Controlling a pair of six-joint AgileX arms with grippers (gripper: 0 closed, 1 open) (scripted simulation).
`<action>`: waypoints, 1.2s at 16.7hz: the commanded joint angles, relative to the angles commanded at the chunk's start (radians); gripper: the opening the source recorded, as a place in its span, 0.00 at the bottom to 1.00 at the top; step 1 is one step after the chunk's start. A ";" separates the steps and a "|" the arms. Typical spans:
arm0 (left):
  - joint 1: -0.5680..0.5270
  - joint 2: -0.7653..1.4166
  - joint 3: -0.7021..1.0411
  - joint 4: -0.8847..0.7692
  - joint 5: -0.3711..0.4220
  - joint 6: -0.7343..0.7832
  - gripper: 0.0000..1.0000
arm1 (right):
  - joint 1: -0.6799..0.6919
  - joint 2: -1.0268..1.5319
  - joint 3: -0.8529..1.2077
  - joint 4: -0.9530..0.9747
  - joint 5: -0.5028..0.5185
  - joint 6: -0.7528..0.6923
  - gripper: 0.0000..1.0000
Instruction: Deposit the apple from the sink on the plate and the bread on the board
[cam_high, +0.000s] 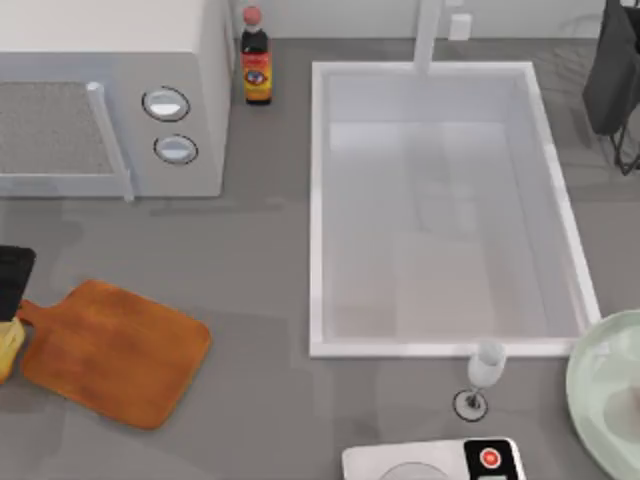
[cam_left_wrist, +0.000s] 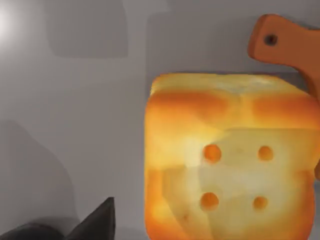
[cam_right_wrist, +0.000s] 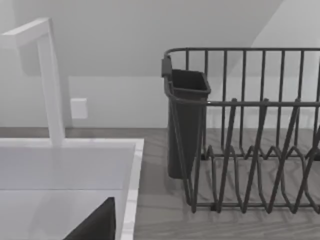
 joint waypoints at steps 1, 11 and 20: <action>0.004 0.046 0.034 -0.031 0.000 0.009 1.00 | 0.000 0.000 0.000 0.000 0.000 0.000 1.00; 0.009 0.136 0.101 -0.094 0.001 0.028 1.00 | 0.000 0.000 0.000 0.000 0.000 0.000 1.00; 0.015 0.253 -0.049 0.178 0.001 0.033 1.00 | 0.000 0.000 0.000 0.000 0.000 0.000 1.00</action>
